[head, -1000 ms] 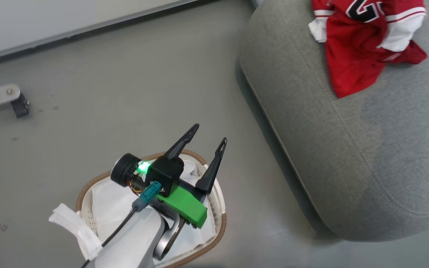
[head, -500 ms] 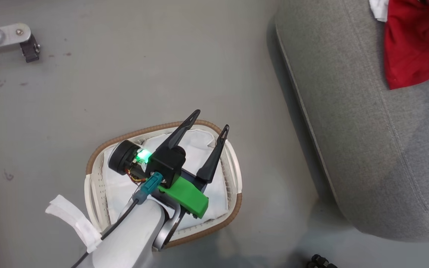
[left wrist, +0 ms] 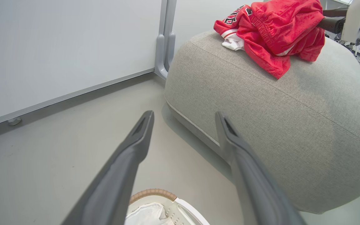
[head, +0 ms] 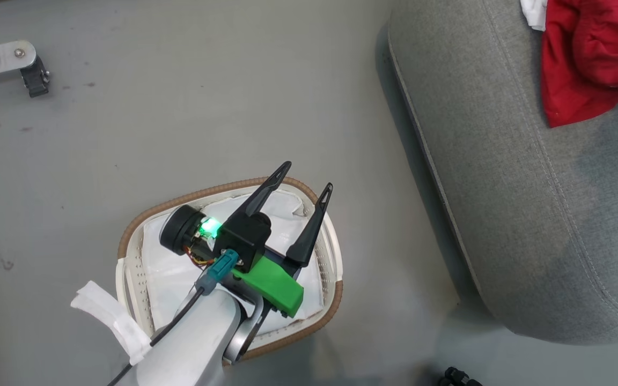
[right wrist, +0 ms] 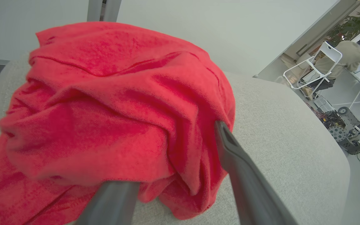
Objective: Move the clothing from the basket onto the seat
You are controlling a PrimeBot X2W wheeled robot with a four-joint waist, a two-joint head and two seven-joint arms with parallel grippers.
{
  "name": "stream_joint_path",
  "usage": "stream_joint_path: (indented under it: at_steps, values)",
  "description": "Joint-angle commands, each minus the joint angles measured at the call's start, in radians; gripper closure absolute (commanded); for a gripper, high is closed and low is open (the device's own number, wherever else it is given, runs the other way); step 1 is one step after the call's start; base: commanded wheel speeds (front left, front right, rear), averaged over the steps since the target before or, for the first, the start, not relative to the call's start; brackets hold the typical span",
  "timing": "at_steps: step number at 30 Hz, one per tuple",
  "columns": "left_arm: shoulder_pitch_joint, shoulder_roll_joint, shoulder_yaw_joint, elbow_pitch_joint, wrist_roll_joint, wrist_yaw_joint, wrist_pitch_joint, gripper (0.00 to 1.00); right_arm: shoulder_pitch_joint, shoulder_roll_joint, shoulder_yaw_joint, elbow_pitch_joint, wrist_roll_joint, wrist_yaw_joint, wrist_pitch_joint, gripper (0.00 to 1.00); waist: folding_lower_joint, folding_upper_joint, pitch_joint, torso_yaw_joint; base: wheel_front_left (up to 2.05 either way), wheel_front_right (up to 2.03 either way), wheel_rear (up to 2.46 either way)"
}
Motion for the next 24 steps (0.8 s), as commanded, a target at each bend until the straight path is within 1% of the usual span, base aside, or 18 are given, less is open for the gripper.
stream_joint_path:
  at_steps: [1,6,14,19,24]
  values:
    - [0.01,0.0,0.003,0.005,-0.005,0.005,-0.004,0.0,0.036,0.008,0.01,-0.018,0.018,-0.001,-0.004,0.0,-0.0001,-0.0001,-0.022,-0.014,0.0,0.0,0.0]
    - [0.028,-0.016,0.026,0.02,-0.041,0.013,-0.019,0.0,0.133,0.038,0.043,-0.085,0.092,-0.001,-0.005,0.0,-0.0001,-0.0001,-0.075,-0.029,0.0,0.0,0.0]
    - [0.052,-0.05,0.068,0.044,-0.087,0.04,-0.037,0.0,0.252,0.05,0.133,-0.172,0.159,-0.001,-0.005,0.0,-0.0001,-0.0001,-0.182,-0.02,0.0,0.0,0.0]
    - [0.072,-0.062,0.082,0.069,-0.087,0.051,-0.046,0.0,0.277,0.049,0.196,-0.212,0.193,-0.001,-0.005,0.0,-0.0001,-0.0001,-0.259,0.013,0.0,0.0,0.0]
    - [0.108,-0.076,0.114,0.096,-0.103,0.061,-0.054,0.0,0.294,0.052,0.247,-0.24,0.217,-0.001,-0.005,0.0,-0.0001,-0.0001,-0.341,0.076,0.0,0.0,0.0]
